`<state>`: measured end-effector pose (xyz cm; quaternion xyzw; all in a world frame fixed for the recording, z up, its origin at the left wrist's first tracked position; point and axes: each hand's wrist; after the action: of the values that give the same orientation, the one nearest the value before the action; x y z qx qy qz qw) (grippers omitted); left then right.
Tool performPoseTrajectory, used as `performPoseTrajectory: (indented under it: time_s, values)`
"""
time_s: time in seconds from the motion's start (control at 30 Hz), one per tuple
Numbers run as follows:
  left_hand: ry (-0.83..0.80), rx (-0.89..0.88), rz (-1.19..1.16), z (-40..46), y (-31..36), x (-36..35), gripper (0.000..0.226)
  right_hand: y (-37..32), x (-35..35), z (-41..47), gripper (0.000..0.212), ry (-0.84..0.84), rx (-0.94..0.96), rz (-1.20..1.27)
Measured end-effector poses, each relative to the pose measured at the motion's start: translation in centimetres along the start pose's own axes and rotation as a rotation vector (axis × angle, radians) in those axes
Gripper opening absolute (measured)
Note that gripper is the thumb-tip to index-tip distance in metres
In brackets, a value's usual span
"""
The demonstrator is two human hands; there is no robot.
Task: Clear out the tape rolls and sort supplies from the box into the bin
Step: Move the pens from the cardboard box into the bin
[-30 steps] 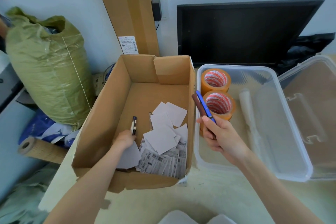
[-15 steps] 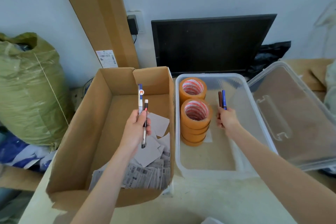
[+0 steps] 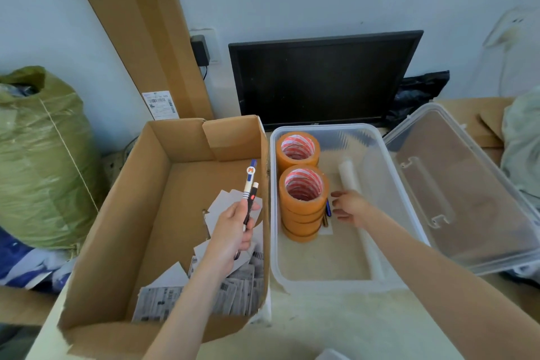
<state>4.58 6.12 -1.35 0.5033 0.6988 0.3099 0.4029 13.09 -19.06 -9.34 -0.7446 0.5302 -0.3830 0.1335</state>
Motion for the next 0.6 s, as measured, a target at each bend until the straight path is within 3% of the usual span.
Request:
performPoseTrajectory:
  time_s: [0.2,0.27,0.33,0.47,0.6]
  values:
    - [-0.019,-0.061,0.009,-0.8,1.3,-0.6,0.037,-2.0,2.1,-4.3,0.025,0.343,0.327,0.232]
    - [-0.024,-0.092,0.032,-1.0,1.7,-1.3,0.037,-2.8,2.2,-7.7,0.017,0.364,0.483,0.227]
    - [-0.062,-0.124,0.054,-1.2,2.1,-2.1,0.036,-3.6,1.7,-10.8,0.011,0.243,0.596,0.19]
    - [-0.185,-0.155,0.133,-1.7,2.6,-3.8,0.036,-4.5,-0.2,-13.7,0.021,-0.04,0.603,0.191]
    - [-0.237,-0.16,0.255,-1.9,2.6,-4.3,0.036,-4.8,-0.7,-14.0,0.027,-0.15,0.596,0.34]
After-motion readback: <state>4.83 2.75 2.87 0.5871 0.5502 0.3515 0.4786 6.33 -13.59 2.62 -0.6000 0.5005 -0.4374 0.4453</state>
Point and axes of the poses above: each hand's wrist, its own z-axis towards the middle knuckle, its own x-axis out of the back of the hand, y = z × x, and after that the axes turned 14 degrees about -z, right-handed
